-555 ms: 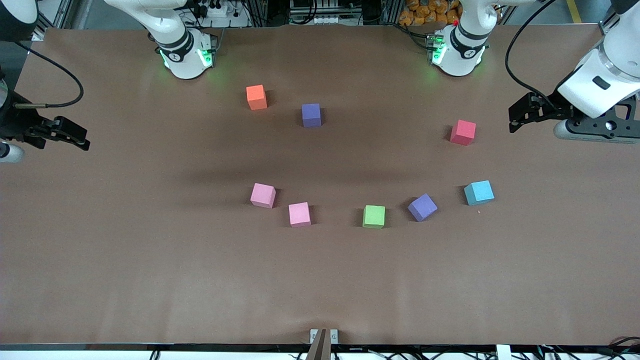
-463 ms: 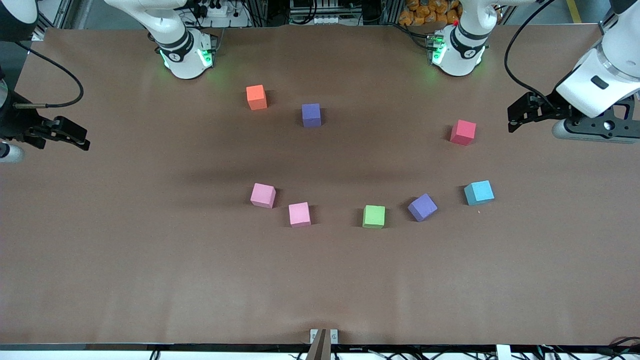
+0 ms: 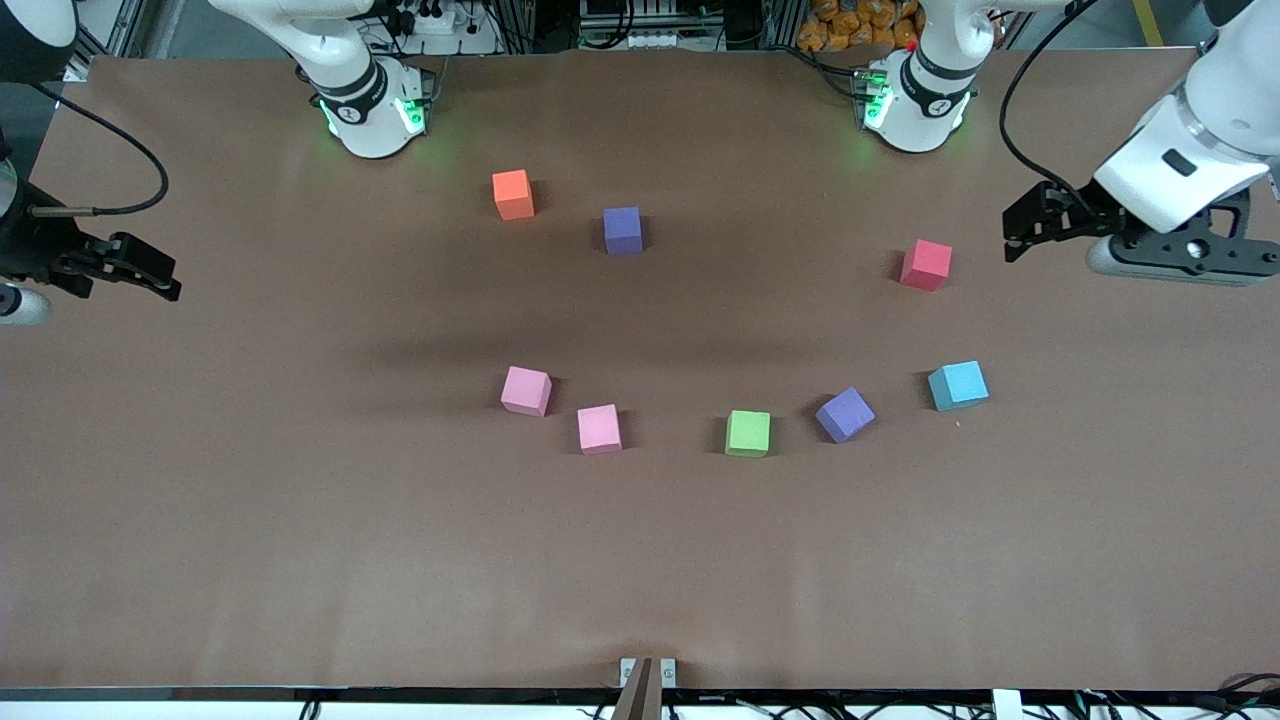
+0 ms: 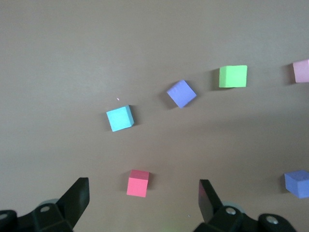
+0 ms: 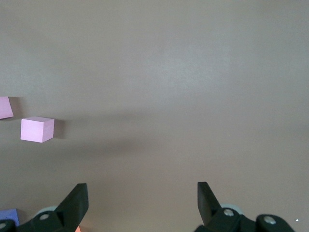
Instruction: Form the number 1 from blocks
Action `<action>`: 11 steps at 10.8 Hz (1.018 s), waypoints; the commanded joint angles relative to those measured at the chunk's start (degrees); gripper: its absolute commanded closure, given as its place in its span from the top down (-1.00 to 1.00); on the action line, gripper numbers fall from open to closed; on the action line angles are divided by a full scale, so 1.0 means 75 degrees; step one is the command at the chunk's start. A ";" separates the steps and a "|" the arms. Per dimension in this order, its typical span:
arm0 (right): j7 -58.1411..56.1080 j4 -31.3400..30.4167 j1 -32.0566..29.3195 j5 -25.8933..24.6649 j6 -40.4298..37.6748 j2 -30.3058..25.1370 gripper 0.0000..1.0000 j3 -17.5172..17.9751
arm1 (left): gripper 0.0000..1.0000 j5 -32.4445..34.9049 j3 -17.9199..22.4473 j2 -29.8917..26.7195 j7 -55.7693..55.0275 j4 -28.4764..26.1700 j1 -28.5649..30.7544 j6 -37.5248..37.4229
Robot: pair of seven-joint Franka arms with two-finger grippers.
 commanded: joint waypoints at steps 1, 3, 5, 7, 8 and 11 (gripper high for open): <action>0.0002 0.0080 -0.0035 -0.0115 -0.0021 0.0028 1.00 0.0109 | 1.00 -0.0036 -0.0351 0.0276 -0.1163 -0.0197 -0.0387 -0.0142; 0.0096 0.0045 0.0314 0.0001 0.0002 0.0028 1.00 0.0110 | 1.00 -0.0118 -0.0552 0.0790 -0.1918 -0.0164 -0.0902 -0.0072; 0.0467 0.0068 0.0923 0.0131 0.0084 0.0237 1.00 0.0109 | 1.00 -0.0154 -0.0576 0.1317 -0.2909 -0.0152 -0.1872 0.0312; 0.1020 0.0033 0.1218 0.0131 0.0470 0.0495 1.00 0.0121 | 1.00 -0.0095 -0.0576 0.1972 -0.5026 -0.0152 -0.3125 0.1236; 0.1022 -0.0037 0.1242 0.0351 0.0703 0.0752 1.00 0.0121 | 1.00 -0.0025 -0.0564 0.2475 -0.5989 -0.0152 -0.3874 0.1682; 0.1010 -0.0424 0.1219 0.1431 0.1431 0.1420 1.00 0.0074 | 1.00 0.0384 -0.0564 0.3789 -0.7763 -0.0129 -0.5307 0.2913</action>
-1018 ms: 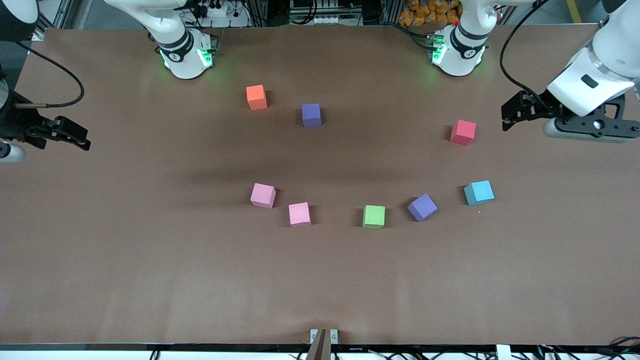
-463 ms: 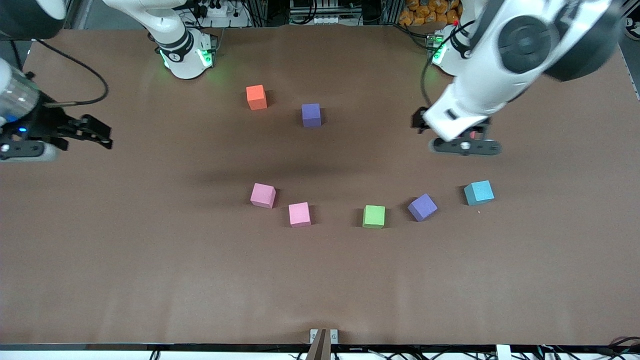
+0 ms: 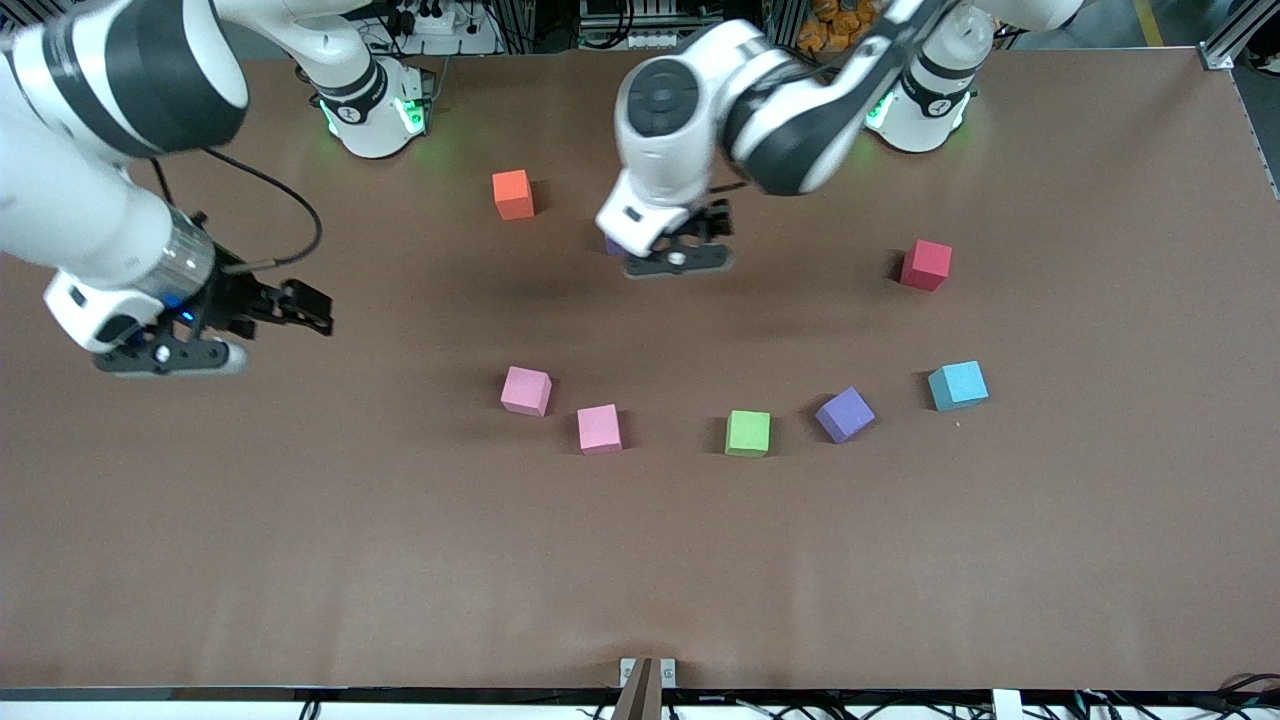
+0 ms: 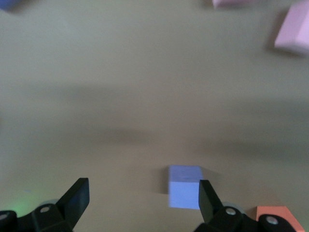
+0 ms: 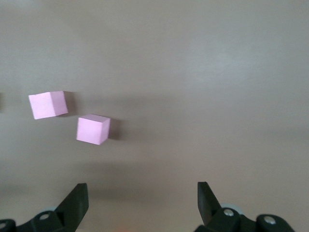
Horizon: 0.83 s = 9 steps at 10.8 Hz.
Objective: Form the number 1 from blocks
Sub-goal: 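Grasp the purple cube with the left gripper while the right gripper reaches pink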
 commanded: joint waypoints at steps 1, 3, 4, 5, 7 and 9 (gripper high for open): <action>0.0048 -0.0063 -0.0022 0.0301 0.0293 0.0619 1.00 -0.0007 | 1.00 0.0291 0.0093 0.0878 -0.0733 0.0212 -0.0616 0.0579; -0.0011 -0.0075 0.0315 0.0290 0.0957 0.1322 1.00 -0.0007 | 1.00 0.0175 0.0069 0.1243 -0.0735 0.0201 -0.0770 0.0815; 0.0036 -0.0075 0.0469 0.0290 0.1437 0.1592 1.00 -0.0042 | 1.00 0.0023 0.0000 0.1407 -0.0676 0.0189 -0.0770 0.0863; 0.0048 -0.0075 0.0493 0.0290 0.1709 0.1792 1.00 -0.0077 | 1.00 -0.0234 -0.0001 0.1513 -0.0513 0.0177 -0.0747 0.0909; -0.0010 -0.0075 0.0493 0.0232 0.1793 0.1981 1.00 -0.0100 | 1.00 -0.0667 -0.0001 0.1572 0.0002 0.0154 -0.0723 0.0957; 0.0117 -0.0075 0.0540 0.0312 0.1851 0.2215 1.00 -0.0089 | 1.00 -0.0892 -0.0013 0.1654 0.0097 0.0130 -0.0770 0.0968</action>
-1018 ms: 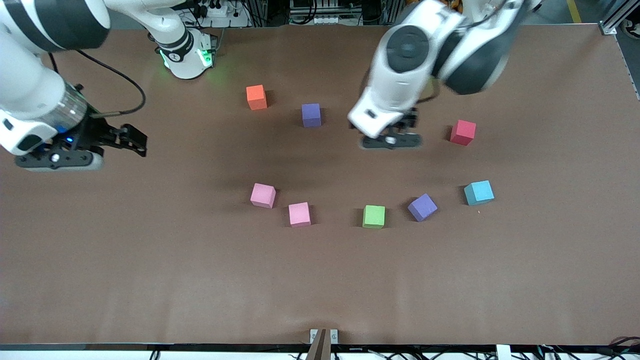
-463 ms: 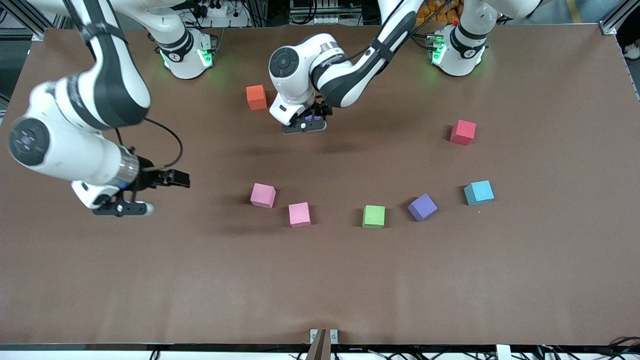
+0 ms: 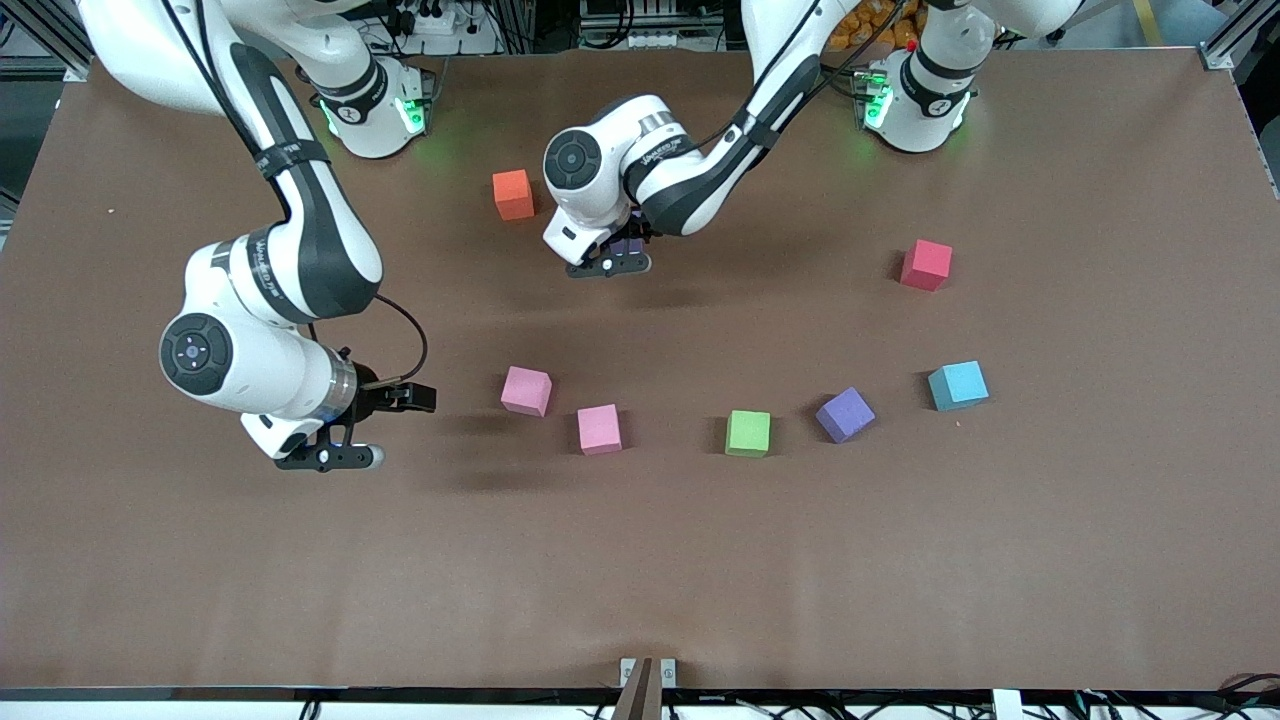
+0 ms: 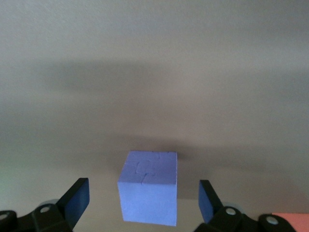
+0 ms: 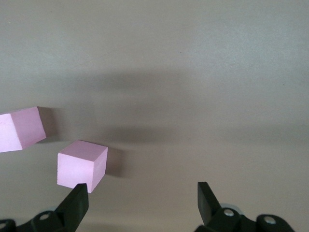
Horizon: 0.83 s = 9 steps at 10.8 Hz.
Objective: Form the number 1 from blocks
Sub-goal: 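Grasp the purple cube with the left gripper while the right gripper reaches pink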
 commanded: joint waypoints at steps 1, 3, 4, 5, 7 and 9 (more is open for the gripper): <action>0.0522 0.0106 0.0249 0.0220 0.0362 0.0325 1.00 -0.0034 | 1.00 -0.0272 -0.0044 0.0081 0.0240 -0.0007 -0.0113 0.0019; 0.1809 0.0082 0.0857 0.0221 0.1031 0.0735 1.00 -0.0185 | 1.00 -0.0284 -0.0138 0.0174 0.0241 -0.0125 -0.0138 0.0030; 0.2338 0.0059 0.1174 0.0232 0.1196 0.0830 1.00 -0.0291 | 1.00 -0.0319 -0.0149 0.0303 0.0241 -0.0114 -0.0149 0.0030; 0.2656 0.0047 0.1328 0.0232 0.1325 0.0947 1.00 -0.0339 | 1.00 -0.0342 -0.0150 0.0385 0.0241 -0.0114 -0.0242 0.0030; 0.3173 -0.0105 0.1540 0.0302 0.1711 0.1053 1.00 -0.0351 | 1.00 -0.0377 -0.0150 0.0468 0.0241 -0.0125 -0.0290 0.0030; 0.3222 -0.0140 0.1622 0.0501 0.1818 0.1147 1.00 -0.0351 | 1.00 -0.0366 -0.0138 0.0607 0.0241 -0.0114 -0.0302 0.0042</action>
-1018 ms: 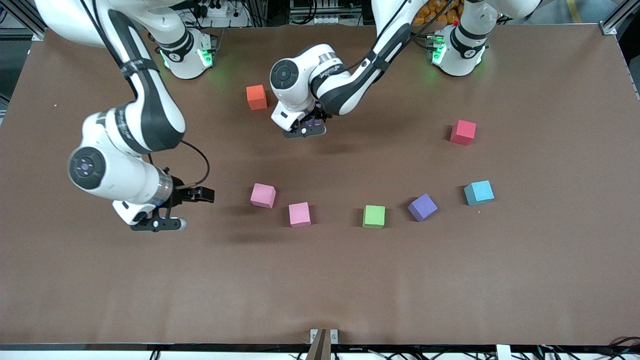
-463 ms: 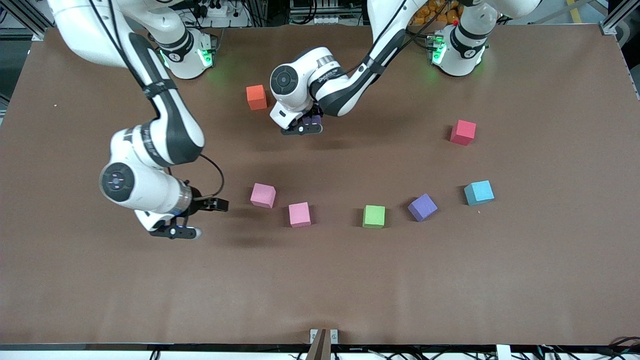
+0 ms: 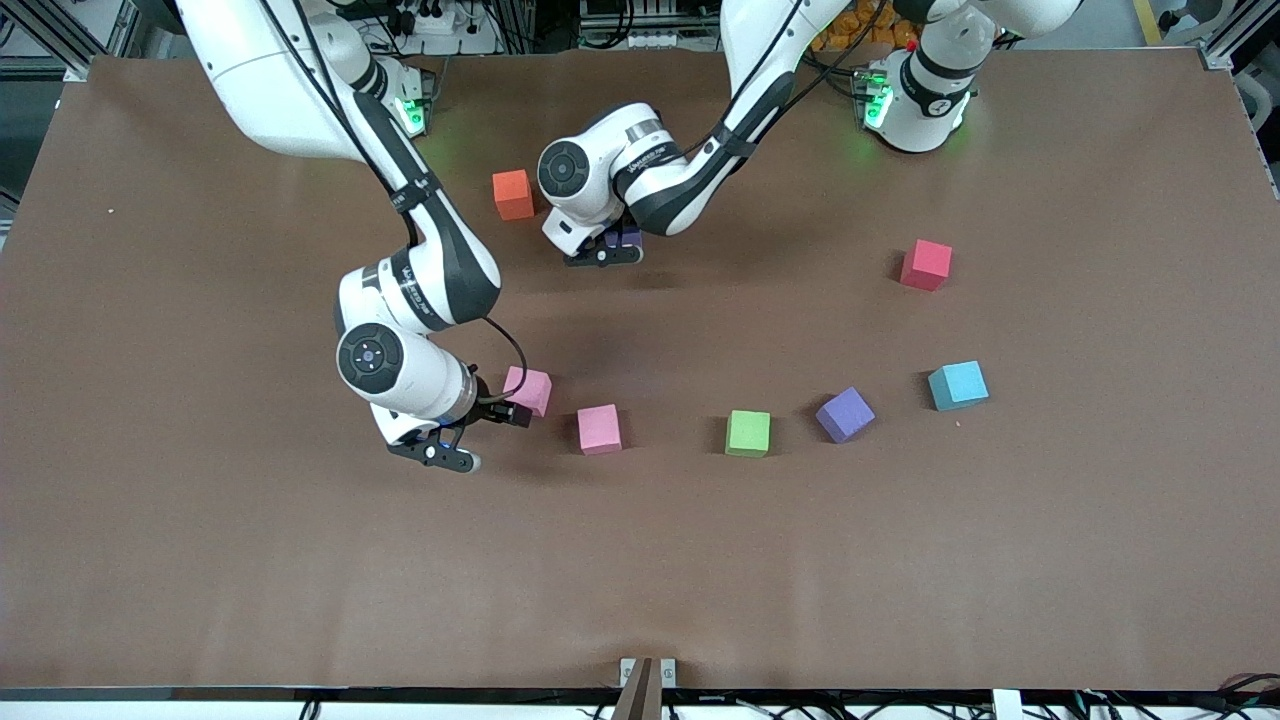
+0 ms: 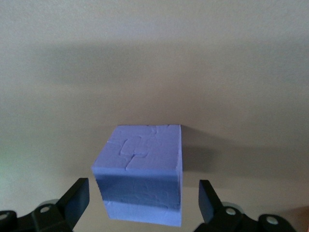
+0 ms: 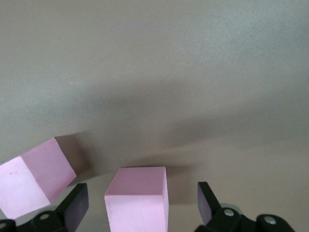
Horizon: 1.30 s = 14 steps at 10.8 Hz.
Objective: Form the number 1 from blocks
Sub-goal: 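Lift the purple cube with the left gripper while the right gripper grasps pink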
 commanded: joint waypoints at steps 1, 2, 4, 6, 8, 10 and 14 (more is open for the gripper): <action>0.0111 -0.0177 0.0182 0.0261 0.0170 0.0044 1.00 -0.0097 | 0.94 -0.0217 0.0049 0.0171 0.0141 0.0012 -0.0083 0.0111; 0.0111 -0.0248 0.0241 0.0249 0.0240 0.0056 1.00 -0.0097 | 0.19 -0.0217 0.0049 0.0206 0.0037 0.0012 -0.0107 0.0123; 0.0099 -0.0237 0.0381 0.0249 0.0276 0.0126 1.00 -0.0097 | -1.00 -0.0217 0.0049 0.0172 0.0035 0.0012 -0.0084 0.0112; 0.0099 -0.0307 0.0429 0.0249 0.0393 0.0161 1.00 -0.0109 | -1.00 -0.0135 0.0061 0.0148 0.0187 0.0059 -0.0037 0.0123; 0.0076 -0.0575 0.0441 0.0238 0.0684 0.0220 1.00 -0.0109 | -1.00 0.0180 0.0108 0.0090 0.1165 0.0094 0.0289 0.0205; 0.0076 -0.0670 0.0510 0.0226 0.0780 0.0243 1.00 -0.0109 | -1.00 0.0193 0.0119 0.0043 0.1685 0.0129 0.0537 0.0578; 0.0064 -0.0706 0.0616 0.0226 0.0803 0.0302 1.00 -0.0109 | -1.00 0.0158 0.0330 0.0311 0.2016 0.0515 0.0573 0.1072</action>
